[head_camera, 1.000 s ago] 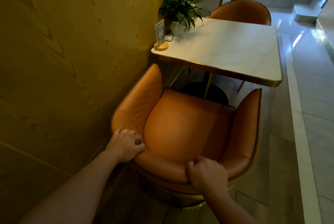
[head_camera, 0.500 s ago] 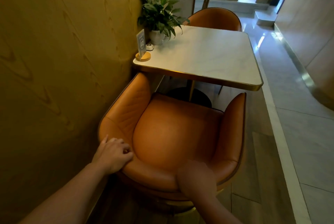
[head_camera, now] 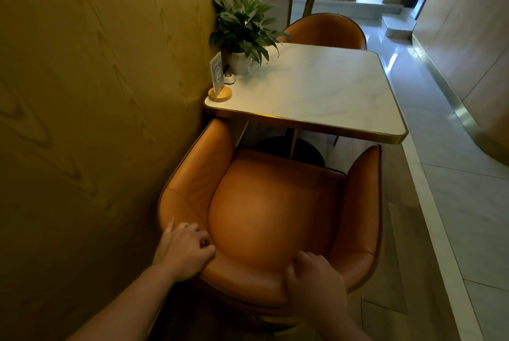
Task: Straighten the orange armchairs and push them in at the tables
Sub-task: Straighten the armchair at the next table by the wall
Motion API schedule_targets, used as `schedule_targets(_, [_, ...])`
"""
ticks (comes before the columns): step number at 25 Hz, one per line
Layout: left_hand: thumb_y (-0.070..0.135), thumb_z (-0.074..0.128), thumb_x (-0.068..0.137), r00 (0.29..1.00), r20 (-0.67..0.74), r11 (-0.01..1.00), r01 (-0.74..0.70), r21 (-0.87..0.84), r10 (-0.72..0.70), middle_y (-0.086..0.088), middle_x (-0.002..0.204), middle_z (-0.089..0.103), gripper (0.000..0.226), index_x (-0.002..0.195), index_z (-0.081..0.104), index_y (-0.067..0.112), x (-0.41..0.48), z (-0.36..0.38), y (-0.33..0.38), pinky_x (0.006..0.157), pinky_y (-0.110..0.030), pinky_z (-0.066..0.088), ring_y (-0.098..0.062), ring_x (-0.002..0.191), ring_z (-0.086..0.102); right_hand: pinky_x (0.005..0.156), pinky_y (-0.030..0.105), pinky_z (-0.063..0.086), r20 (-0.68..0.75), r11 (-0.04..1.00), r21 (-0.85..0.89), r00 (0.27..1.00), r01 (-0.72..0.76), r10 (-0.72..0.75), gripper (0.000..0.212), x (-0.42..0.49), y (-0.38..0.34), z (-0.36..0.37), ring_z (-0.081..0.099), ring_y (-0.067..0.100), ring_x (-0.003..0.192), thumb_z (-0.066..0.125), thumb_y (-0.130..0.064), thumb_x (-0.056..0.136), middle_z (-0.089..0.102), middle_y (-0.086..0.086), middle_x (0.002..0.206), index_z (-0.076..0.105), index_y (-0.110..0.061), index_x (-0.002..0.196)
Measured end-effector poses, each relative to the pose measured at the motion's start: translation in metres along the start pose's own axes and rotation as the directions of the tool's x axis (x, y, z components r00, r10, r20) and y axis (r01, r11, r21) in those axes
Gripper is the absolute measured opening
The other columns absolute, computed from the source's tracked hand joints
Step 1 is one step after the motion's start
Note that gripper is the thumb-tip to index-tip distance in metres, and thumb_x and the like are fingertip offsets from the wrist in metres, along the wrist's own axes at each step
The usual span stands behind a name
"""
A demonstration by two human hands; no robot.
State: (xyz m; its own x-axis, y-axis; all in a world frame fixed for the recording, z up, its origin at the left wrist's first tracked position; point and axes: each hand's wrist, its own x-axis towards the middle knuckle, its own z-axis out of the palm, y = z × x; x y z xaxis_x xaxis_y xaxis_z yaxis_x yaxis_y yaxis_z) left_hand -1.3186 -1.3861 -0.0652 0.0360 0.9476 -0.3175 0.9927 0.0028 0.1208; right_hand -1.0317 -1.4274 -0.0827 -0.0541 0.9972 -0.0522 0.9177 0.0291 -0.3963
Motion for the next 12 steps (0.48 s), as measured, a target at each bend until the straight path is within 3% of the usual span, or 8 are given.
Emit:
schedule_targets(6, [0.063,0.033,0.093,1.000,0.026,1.000,0.012,0.009,-0.012,0.014,0.119,0.052,0.042,0.113,0.062,0.039,0.017,-0.008,0.006,0.120,-0.051,0.007,-0.010,0.124,0.043,0.066,0.031,0.050,0.000,1.000,-0.020,1.000,0.008,-0.008,0.029,0.024,0.003,-0.005,0.054,0.007,0.086,0.037,-0.051,0.092,0.057,-0.009,0.086,0.054,-0.028,0.085])
schedule_targets(12, [0.063,0.035,0.094,1.000,0.025,0.999,0.001,0.044,-0.002,0.013,0.121,0.051,0.039,0.113,0.061,0.041,0.021,-0.006,0.004,0.120,-0.051,0.010,-0.011,0.126,0.042,0.061,0.033,0.041,0.035,1.000,-0.014,0.999,-0.017,0.018,0.028,0.027,0.002,-0.006,0.054,0.012,0.085,0.038,-0.047,0.092,0.054,-0.008,0.084,0.051,-0.025,0.080])
